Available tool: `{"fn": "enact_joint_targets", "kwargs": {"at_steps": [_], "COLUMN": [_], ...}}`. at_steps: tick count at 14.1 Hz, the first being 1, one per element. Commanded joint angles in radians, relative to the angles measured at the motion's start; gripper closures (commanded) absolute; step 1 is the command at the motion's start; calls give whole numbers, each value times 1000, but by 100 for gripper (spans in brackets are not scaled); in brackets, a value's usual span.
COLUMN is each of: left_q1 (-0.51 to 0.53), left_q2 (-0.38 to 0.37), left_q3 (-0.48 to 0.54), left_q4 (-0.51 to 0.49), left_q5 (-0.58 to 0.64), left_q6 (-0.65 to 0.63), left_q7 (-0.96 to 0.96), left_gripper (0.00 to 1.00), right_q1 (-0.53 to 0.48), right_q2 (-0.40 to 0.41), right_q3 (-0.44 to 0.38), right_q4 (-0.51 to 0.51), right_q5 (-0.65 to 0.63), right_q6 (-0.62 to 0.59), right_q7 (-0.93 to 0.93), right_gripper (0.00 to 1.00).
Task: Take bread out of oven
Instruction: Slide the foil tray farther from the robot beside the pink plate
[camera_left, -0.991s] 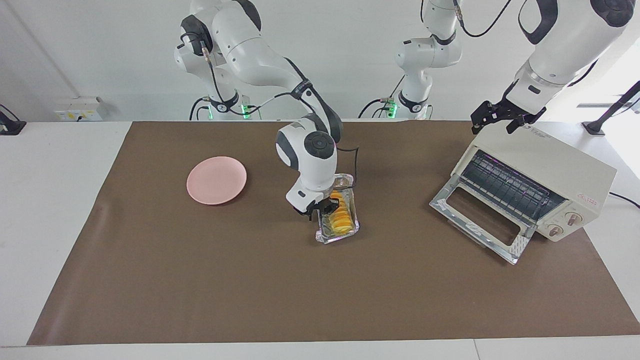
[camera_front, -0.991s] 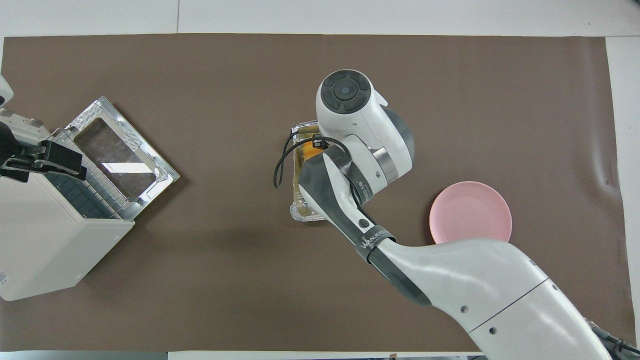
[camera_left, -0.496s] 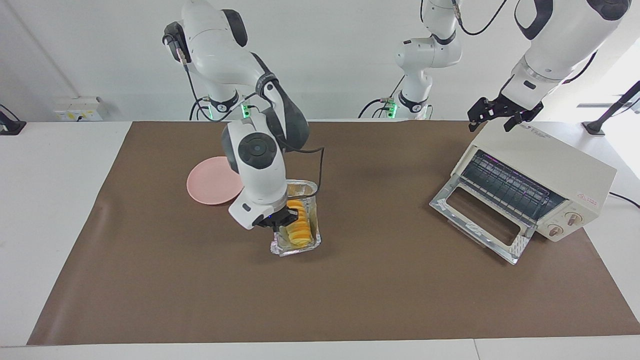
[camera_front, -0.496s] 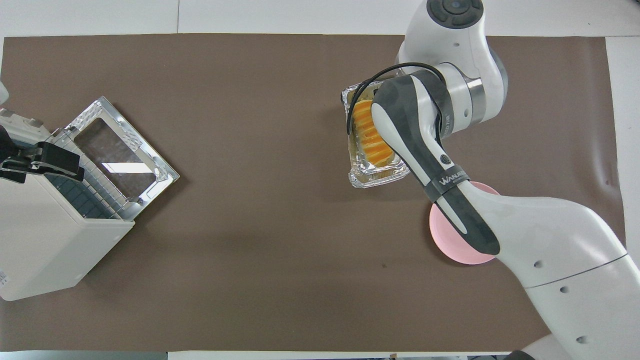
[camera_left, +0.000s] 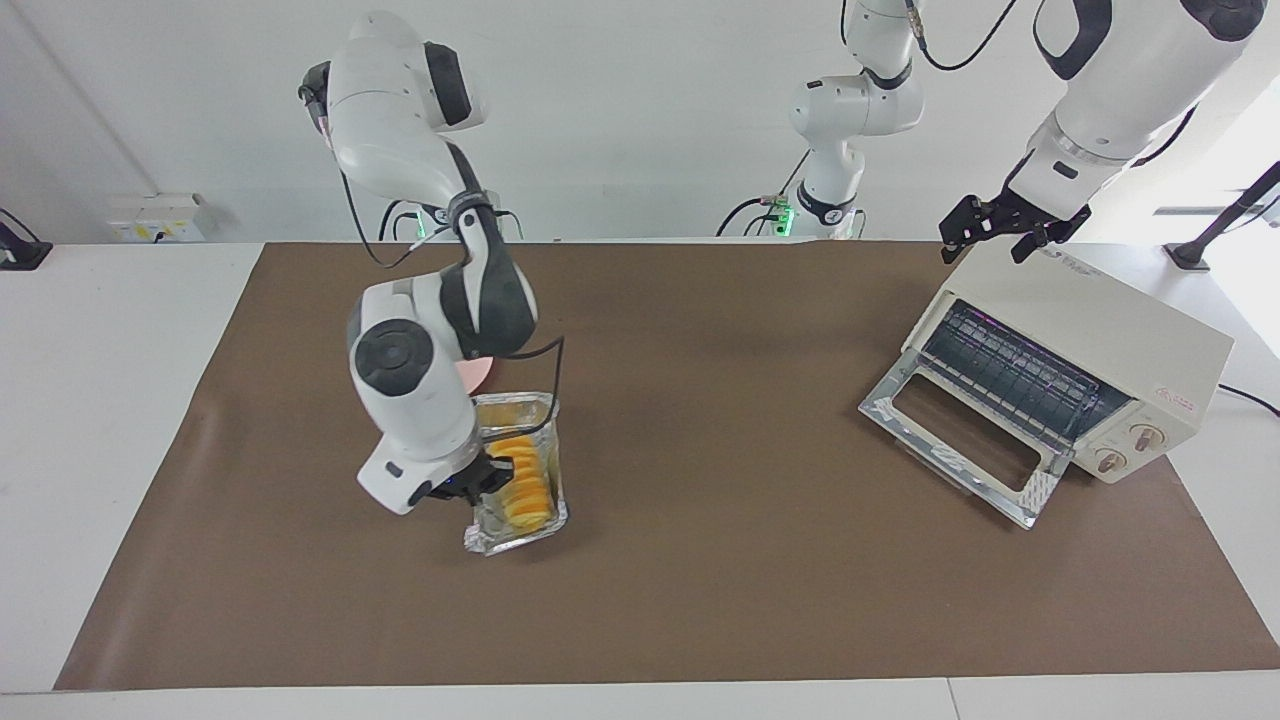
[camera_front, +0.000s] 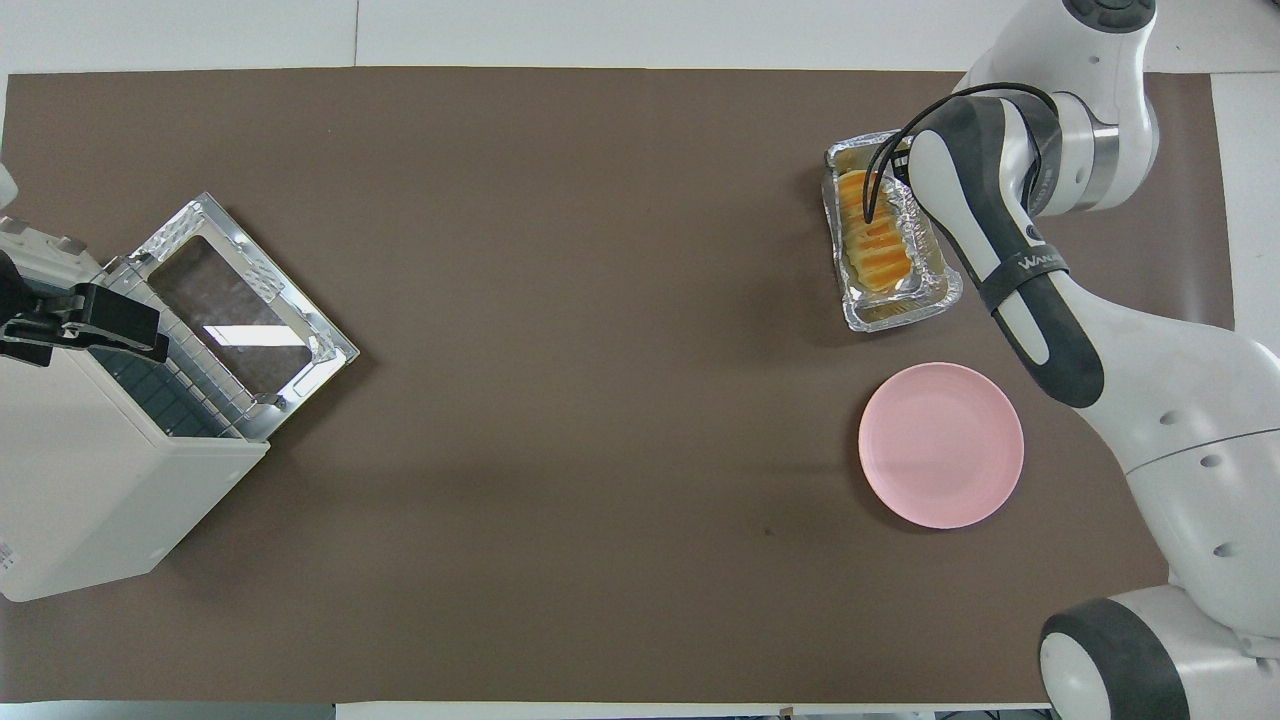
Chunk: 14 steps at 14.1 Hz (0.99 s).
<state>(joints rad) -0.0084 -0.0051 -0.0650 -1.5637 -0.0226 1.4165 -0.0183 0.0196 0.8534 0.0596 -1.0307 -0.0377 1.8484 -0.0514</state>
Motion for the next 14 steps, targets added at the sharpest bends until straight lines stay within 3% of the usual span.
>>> {"fn": "enact_joint_targets", "kwargs": {"at_steps": [1, 3, 4, 5, 10, 12, 14], "left_q1": [1, 1, 1, 1, 1, 1, 1], "left_q2": [-24, -24, -24, -24, -24, -24, -24], "left_q3": [2, 2, 2, 2, 2, 2, 2], "left_q4": [-24, -24, -24, -24, -24, -24, -24], "left_q5": [0, 0, 0, 0, 0, 0, 0], "left_q6": [2, 2, 1, 2, 2, 2, 2], "left_q7": [9, 9, 9, 9, 9, 9, 9], "left_gripper": [0, 0, 0, 0, 0, 0, 0], "right_q1": [-16, -3, 3, 5, 45, 75, 77], "right_q2": [81, 66, 44, 27, -48, -50, -104], "right_q3": [11, 9, 9, 11, 8, 8, 6], "right_q4": [95, 92, 86, 86, 84, 52, -93], "right_q5": [10, 1, 2, 4, -4, -22, -34], "right_q6": [8, -11, -27, -59, -190, -141, -24], "right_q7": [-50, -47, -41, -30, 16, 27, 47], "right_gripper": [100, 100, 79, 1, 0, 0, 0]}}
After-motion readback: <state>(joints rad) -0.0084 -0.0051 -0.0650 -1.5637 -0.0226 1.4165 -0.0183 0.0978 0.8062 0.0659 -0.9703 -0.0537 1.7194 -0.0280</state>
